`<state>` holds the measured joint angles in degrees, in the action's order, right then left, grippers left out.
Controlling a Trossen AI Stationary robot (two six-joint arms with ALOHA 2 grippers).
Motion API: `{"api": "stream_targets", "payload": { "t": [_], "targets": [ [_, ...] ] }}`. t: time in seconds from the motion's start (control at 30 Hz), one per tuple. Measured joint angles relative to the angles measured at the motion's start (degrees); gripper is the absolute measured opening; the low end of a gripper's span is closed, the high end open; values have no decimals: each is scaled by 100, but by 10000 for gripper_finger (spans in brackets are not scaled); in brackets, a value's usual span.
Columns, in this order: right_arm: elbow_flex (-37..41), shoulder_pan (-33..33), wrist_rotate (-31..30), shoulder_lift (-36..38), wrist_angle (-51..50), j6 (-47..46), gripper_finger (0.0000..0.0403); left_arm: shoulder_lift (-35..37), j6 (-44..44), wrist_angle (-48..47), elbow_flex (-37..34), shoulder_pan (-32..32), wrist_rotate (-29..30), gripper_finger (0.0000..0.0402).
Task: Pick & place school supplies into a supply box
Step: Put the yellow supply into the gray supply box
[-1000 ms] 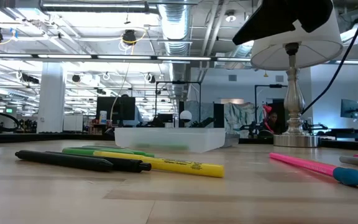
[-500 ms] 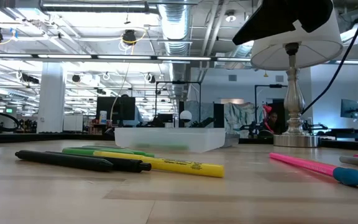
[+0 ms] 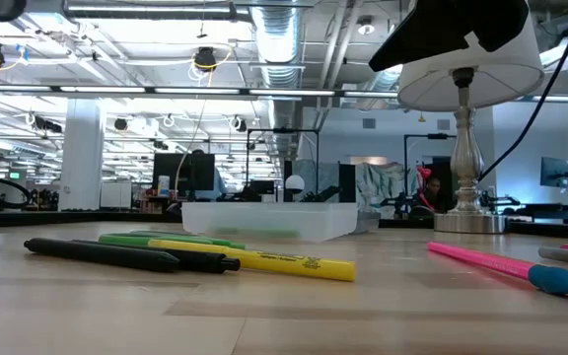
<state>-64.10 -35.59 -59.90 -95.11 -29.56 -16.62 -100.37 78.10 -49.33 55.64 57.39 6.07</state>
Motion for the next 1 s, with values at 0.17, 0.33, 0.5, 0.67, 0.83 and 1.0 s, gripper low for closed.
{"api": "stream_targets", "payload": {
  "t": [0.17, 0.33, 0.5, 0.67, 0.83, 1.0],
  "targets": [
    [0, 0, 0, 0, 0, 0, 111, -42, -246, -321, 122, -74, 1057, 128],
    [2, 0, 7, 0, 0, 0, 111, -25, -478, -430, 220, -70, 843, 128],
    [2, 7, 13, 0, -2, 0, 111, -21, -769, -544, 233, -127, 1000, 128],
    [2, 9, 13, 0, 0, 0, 111, -19, -1397, -1074, 233, -156, 1713, 128],
    [2, 9, 37, 0, -2, 1, 111, -14, -2224, -1383, 235, -260, 2524, 128],
    [2, 45, 114, 0, -2, 2, 111, -10, -2776, -1412, 212, -665, 2613, 128]
  ]
}}
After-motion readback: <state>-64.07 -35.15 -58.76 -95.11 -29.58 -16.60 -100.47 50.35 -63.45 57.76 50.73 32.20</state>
